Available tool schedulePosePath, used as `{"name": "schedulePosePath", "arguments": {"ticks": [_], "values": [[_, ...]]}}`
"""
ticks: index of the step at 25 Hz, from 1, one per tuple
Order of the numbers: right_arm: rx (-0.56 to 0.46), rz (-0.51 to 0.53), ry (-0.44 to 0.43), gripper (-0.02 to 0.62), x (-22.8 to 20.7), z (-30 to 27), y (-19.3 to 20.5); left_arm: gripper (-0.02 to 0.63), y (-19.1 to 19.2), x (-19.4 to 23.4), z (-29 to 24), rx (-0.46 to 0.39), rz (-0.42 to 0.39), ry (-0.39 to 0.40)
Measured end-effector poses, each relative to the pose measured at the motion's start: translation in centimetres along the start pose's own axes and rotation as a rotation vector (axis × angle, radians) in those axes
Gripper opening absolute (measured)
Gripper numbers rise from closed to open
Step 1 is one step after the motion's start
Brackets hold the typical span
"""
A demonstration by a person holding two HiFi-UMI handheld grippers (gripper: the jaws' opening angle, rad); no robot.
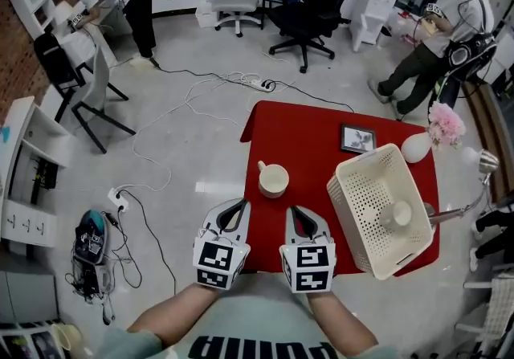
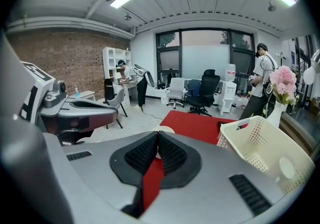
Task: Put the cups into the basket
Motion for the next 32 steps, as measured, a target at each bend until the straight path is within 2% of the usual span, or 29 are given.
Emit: {"name": "schedulePosePath", "arguments": {"ticks": [7,19,32], "values": [[0.016,0.022,-0.039,0.017,1.7,-1.1,0.1,0.003,0.8,1.4,1.0,0.0,0.047,-0.018],[0.013,0.038,-0.054,0.017,2.3,-1.2,0.1,0.003,1.6,1.3,1.1,0.008,0.025,-0.017],[0.006,0.03,-0.042,0.017,1.6,-2.3,-0.5,0.005,0.6,2.2,0.4,-0.009,0.042,-0.062]]}}
Point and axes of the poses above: the fingertips, and each gripper's own axes: z backward along the fingers, x to its left, y out of its underside, the point moved 9 cm from there along z, backward along the fingers, and after that the axes turned 2 degrees about -y, right-handed, at the moved point
